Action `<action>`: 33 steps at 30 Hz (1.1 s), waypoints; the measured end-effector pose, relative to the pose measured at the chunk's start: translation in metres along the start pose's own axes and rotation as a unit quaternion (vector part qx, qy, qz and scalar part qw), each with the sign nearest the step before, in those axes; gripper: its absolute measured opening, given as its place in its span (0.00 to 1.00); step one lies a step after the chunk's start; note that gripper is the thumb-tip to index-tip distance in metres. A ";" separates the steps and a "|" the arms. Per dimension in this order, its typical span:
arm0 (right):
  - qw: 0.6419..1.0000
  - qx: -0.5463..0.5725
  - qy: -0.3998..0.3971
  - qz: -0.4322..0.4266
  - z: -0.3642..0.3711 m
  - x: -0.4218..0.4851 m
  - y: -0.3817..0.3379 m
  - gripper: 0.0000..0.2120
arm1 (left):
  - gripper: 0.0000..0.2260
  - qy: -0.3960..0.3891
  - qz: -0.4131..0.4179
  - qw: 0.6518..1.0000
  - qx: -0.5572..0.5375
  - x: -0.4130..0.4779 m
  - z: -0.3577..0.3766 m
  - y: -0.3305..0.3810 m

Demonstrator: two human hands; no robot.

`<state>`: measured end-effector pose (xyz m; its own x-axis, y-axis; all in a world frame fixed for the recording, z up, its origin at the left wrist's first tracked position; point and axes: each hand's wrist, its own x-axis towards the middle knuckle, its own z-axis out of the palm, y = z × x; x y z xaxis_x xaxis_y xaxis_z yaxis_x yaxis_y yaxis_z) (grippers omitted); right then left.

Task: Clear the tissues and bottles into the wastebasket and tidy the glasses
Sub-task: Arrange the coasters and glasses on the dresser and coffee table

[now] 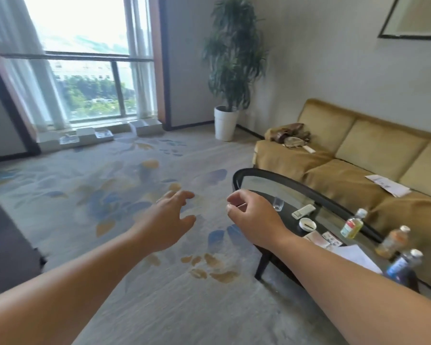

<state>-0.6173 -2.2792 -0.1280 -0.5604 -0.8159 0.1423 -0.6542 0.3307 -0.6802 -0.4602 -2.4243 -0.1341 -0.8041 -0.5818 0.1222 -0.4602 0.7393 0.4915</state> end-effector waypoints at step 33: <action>0.963 0.014 0.114 0.242 -0.084 0.336 0.286 0.09 | 0.24 -0.198 0.138 0.970 -0.033 0.500 0.193 0.056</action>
<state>-1.0352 -2.4188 -0.2148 -0.8955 -0.4428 -0.0456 -0.2751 0.6312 -0.7252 -0.9605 -2.6085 -0.2121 -0.9805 -0.1806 -0.0772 -0.1933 0.8177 0.5423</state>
